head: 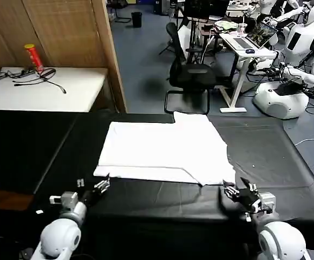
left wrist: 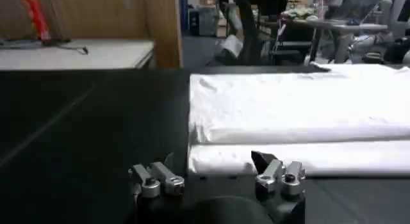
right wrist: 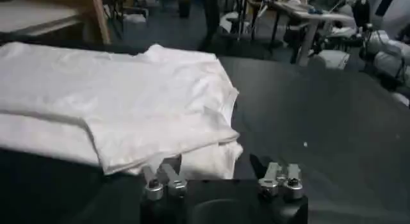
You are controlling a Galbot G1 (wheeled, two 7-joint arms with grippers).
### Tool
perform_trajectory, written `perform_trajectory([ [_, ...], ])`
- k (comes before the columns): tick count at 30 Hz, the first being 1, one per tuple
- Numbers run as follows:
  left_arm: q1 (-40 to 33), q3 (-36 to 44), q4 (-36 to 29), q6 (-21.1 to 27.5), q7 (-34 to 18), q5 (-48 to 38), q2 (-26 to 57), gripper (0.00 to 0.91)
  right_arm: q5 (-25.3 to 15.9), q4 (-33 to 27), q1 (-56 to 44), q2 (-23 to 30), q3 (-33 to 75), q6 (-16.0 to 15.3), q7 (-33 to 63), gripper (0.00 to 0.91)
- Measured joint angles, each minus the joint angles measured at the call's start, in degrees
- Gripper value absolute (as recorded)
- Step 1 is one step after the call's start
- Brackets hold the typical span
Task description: Fold and organize the clothes.
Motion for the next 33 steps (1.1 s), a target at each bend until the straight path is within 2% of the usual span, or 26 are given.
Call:
perform_trajectory([
  [1,0.0,-0.1,0.0,0.0,0.0,-0.1,0.1,0.322,0.0,-0.1,0.0,0.0,0.0,0.1,-0.1,0.117],
  [2,0.0,-0.1,0.0,0.0,0.0,-0.1,0.1,0.137,0.0,-0.2,-0.1,0.0,0.0,0.2,-0.2,0.068],
  [4,0.0,-0.2,0.2,0.0,0.1,-0.3,0.2,0.000,0.0,-0.2,-0.2,-0.1,0.0,0.3,-0.2,0.059],
  [8,0.1,-0.1,0.3,0.0,0.1,-0.7,0.5,0.000,0.1,0.4,-1.0,-0.4,0.1,0.0,0.4,0.020],
  [18,4.0,-0.8,-4.0,2.3,-2.0,1.0,3.4,0.000,1.5,6.8,-6.4,-2.5,1.7,-6.0,4.0,0.010],
  [25,11.3,-3.1,-10.5,3.3,-2.6,2.5,4.9,0.000,1.5,12.7,-11.9,-2.6,2.3,-9.6,5.6,0.010],
  [32,20.6,-6.2,-16.0,5.0,-2.7,3.1,5.3,0.000,1.4,16.3,-15.4,-1.7,2.3,-11.4,6.6,0.010],
  [33,21.6,-6.6,-16.6,5.4,-2.7,3.0,5.4,0.039,1.4,16.6,-15.7,-1.6,2.3,-11.4,6.7,0.010],
])
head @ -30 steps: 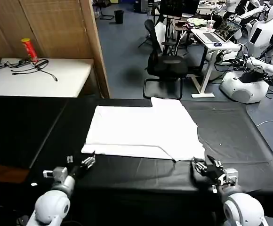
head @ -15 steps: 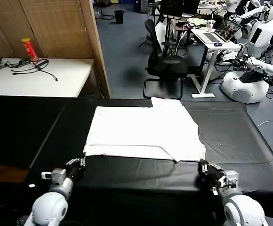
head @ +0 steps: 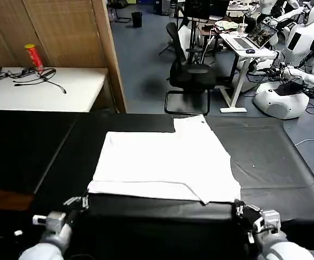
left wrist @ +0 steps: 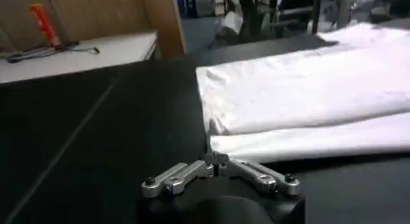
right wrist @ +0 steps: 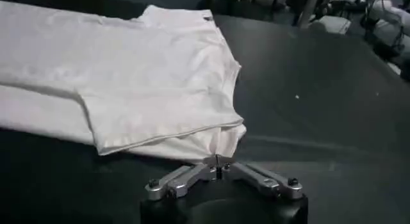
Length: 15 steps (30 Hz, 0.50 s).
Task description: Fold and organize the clothes.
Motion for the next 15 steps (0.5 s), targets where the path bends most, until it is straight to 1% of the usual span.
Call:
perform_trajectory([
  [1,1.1,-0.4,-0.7,0.7,-0.1,-0.1,0.0,0.878,-0.1,0.4,-0.3,0.1,0.0,0.0,0.1,0.020],
  [2,1.8,-0.7,-1.2,1.0,-0.2,-0.2,-0.1,0.878,-0.2,0.9,-0.8,0.3,0.0,0.0,0.2,0.790],
  [3,2.4,-1.1,-1.6,1.3,-0.1,-0.2,-0.3,0.878,-0.3,1.2,-1.1,0.4,0.1,0.0,0.2,0.790],
  [4,3.0,-1.5,-2.0,1.7,-0.1,-0.2,-0.4,0.878,-0.5,1.7,-1.5,0.6,0.1,0.0,0.2,0.878],
  [6,4.0,-2.0,-2.7,2.3,-0.2,-0.2,-0.7,0.878,-0.9,2.8,-2.5,0.9,0.4,0.0,0.3,0.878],
  [10,5.5,-3.4,-4.6,5.4,-0.6,0.1,-1.2,0.878,-0.8,5.2,-4.5,1.1,1.4,0.0,0.1,0.878],
  [13,6.6,-4.7,-6.5,6.5,-0.6,0.3,-2.1,0.878,1.0,7.0,-5.0,0.8,2.4,0.0,-0.4,0.878],
  [15,6.7,-5.2,-8.3,5.6,-0.4,0.3,-2.8,0.878,3.1,7.5,-4.1,0.2,3.4,0.0,-1.1,0.878],
])
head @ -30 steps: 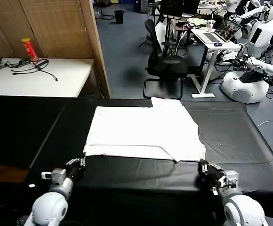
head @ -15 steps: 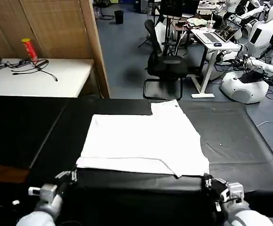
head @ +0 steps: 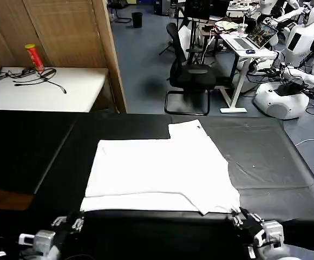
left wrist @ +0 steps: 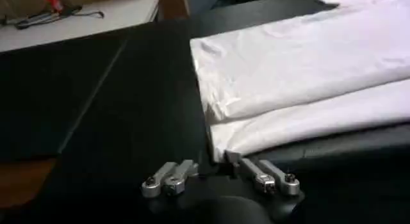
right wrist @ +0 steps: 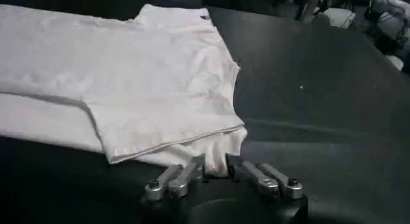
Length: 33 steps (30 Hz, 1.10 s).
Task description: Fold and organize the clothes.
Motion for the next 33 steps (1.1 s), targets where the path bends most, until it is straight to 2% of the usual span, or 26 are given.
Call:
perform_trajectory([
  [2,-0.8,-0.1,-1.7,-0.8,0.0,-1.2,-0.1,0.878,1.5,-0.1,2.2,-0.8,0.5,0.7,-0.2,0.878],
  [4,-3.4,-0.1,-2.1,-1.1,0.1,-2.7,0.2,0.878,3.3,-1.6,6.4,-2.0,0.4,3.2,-0.3,0.878],
  [7,-10.3,0.7,-0.7,0.1,0.0,-6.0,1.4,0.878,4.9,-6.6,15.3,-4.0,-1.1,5.9,0.0,0.878],
  [9,-15.9,1.7,1.7,0.1,0.0,-8.1,2.7,0.878,6.1,-10.8,21.5,-5.0,-2.8,6.5,0.6,0.878],
  [15,-33.6,6.5,13.5,1.9,-1.1,-16.4,6.8,0.878,7.0,-25.0,39.9,-5.8,-10.4,7.3,2.2,0.878],
  [19,-43.8,10.5,22.5,3.8,-2.0,-20.9,8.7,0.878,6.6,-35.8,50.2,-4.6,-16.4,5.7,3.0,0.878],
  [22,-50.8,14.1,29.0,5.1,-2.2,-23.1,9.5,0.878,4.7,-43.7,57.0,-3.1,-20.4,4.9,2.6,0.878],
  [27,-60.8,19.6,39.7,7.4,-1.9,-24.5,8.9,0.878,2.8,-56.9,66.5,0.1,-25.1,5.8,0.3,0.878],
  [33,-68.1,23.5,50.9,7.9,0.4,-23.0,7.0,0.878,2.5,-68.6,73.7,3.2,-28.6,5.9,-1.6,0.878],
])
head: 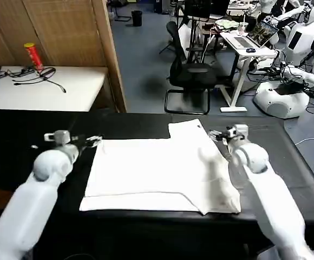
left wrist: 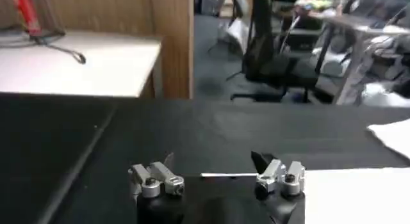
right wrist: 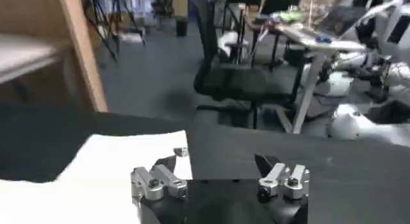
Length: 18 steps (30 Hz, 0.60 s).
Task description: Fold and organize the clothes.
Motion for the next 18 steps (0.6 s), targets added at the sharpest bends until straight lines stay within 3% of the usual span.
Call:
perform_trajectory([
  [7,-2.0,1.3,5.9,0.3,1.8,0.9,-1.2,0.878,-0.9,-9.9,5.4,2.7,-2.0,0.8,-1.3,0.878],
  [14,-3.0,2.5,7.5,1.0,2.7,1.2,-1.6,0.878,-2.1,-15.1,7.1,4.1,-2.1,1.2,-1.6,0.878],
  [17,-3.2,2.6,8.0,1.0,2.7,1.5,-1.9,0.722,-2.3,-15.8,7.0,4.3,-2.0,1.2,-2.0,0.878],
  [18,-3.3,2.7,8.2,0.9,2.8,1.7,-2.0,0.712,-2.3,-15.9,7.0,4.3,-1.9,1.1,-2.1,0.790],
])
